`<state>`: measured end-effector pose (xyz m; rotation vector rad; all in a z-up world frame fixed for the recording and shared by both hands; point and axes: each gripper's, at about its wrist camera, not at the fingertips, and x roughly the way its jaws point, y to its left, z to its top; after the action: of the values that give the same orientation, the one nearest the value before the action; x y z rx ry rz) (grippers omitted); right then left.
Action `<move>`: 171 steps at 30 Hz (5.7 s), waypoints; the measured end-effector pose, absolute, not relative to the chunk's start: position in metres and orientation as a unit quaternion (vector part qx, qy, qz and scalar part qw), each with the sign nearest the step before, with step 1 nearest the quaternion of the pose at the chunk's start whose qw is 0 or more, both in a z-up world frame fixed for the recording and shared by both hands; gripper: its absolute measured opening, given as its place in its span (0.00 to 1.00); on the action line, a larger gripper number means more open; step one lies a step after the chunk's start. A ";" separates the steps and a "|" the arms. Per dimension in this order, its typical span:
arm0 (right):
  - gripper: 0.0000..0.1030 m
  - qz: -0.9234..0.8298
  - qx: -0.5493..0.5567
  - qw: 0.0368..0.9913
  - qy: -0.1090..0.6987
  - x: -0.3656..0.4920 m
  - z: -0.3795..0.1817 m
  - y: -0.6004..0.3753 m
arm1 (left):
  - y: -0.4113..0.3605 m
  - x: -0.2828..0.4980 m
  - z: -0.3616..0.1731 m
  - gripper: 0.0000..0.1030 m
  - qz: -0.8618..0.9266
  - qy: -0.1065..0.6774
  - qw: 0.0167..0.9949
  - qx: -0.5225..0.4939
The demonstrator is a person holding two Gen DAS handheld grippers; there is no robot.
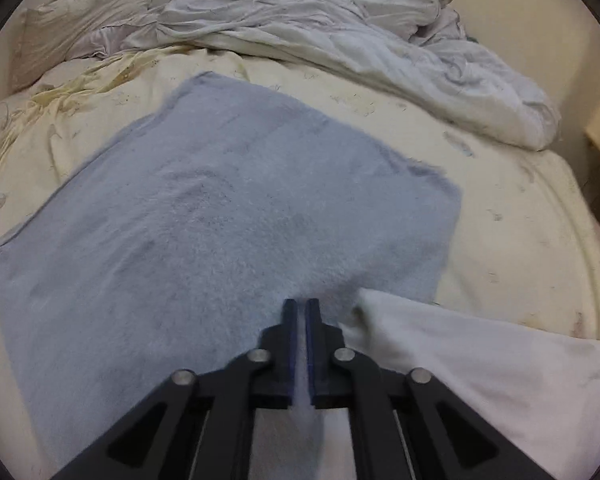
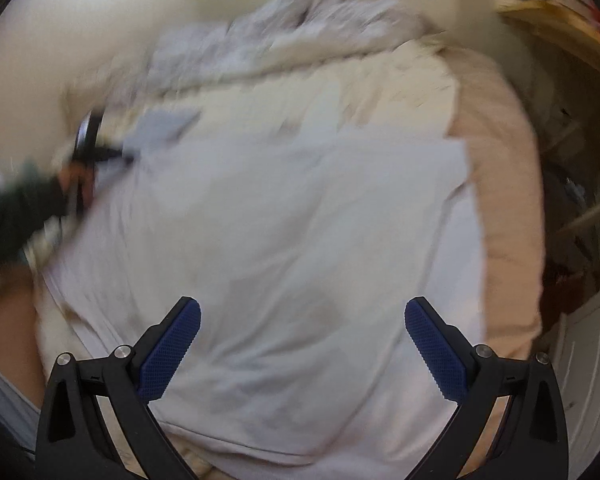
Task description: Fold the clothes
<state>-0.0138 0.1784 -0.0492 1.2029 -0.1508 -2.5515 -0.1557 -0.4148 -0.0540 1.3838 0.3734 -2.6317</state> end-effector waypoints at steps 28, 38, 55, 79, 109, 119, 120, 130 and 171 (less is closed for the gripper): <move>0.20 -0.773 0.631 0.042 0.052 -0.062 -0.113 0.225 | -0.216 -0.005 -0.067 0.52 -0.847 0.048 -0.132 0.512; 0.22 -0.770 0.601 0.213 -0.024 -0.006 -0.086 0.111 | -0.185 0.029 -0.040 0.52 -0.840 0.049 -0.247 0.481; 0.15 -0.786 0.594 0.159 -0.067 0.019 -0.084 0.173 | -0.235 0.086 -0.028 0.52 -0.854 0.097 -0.176 0.480; 0.86 -0.832 0.458 0.144 -0.277 0.066 -0.067 0.287 | -0.044 -0.092 0.021 0.63 -0.816 -0.131 -0.309 0.470; 0.87 -0.818 0.458 0.161 -0.309 0.032 -0.078 0.303 | 0.185 -0.215 -0.068 0.63 -0.664 -0.374 -0.455 0.461; 0.87 -0.810 0.463 0.152 -0.326 0.033 -0.082 0.307 | 0.214 -0.229 -0.072 0.54 -0.589 -0.365 -0.538 0.481; 0.87 -0.810 0.462 0.152 -0.328 0.033 -0.081 0.306 | 0.218 -0.229 -0.075 0.48 -0.578 -0.366 -0.544 0.485; 0.87 -0.805 0.471 0.139 -0.333 0.033 -0.082 0.309 | 0.209 -0.210 -0.050 0.05 -0.610 -0.371 -0.547 0.437; 0.03 -0.803 0.490 0.282 -0.188 0.030 0.023 0.164 | 0.027 -0.189 0.104 0.05 -0.767 -0.312 -0.427 0.364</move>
<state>0.0304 0.1642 0.0233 1.3128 -0.5025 -2.1521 -0.1889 0.0266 0.1042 1.6210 -1.3893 -3.4099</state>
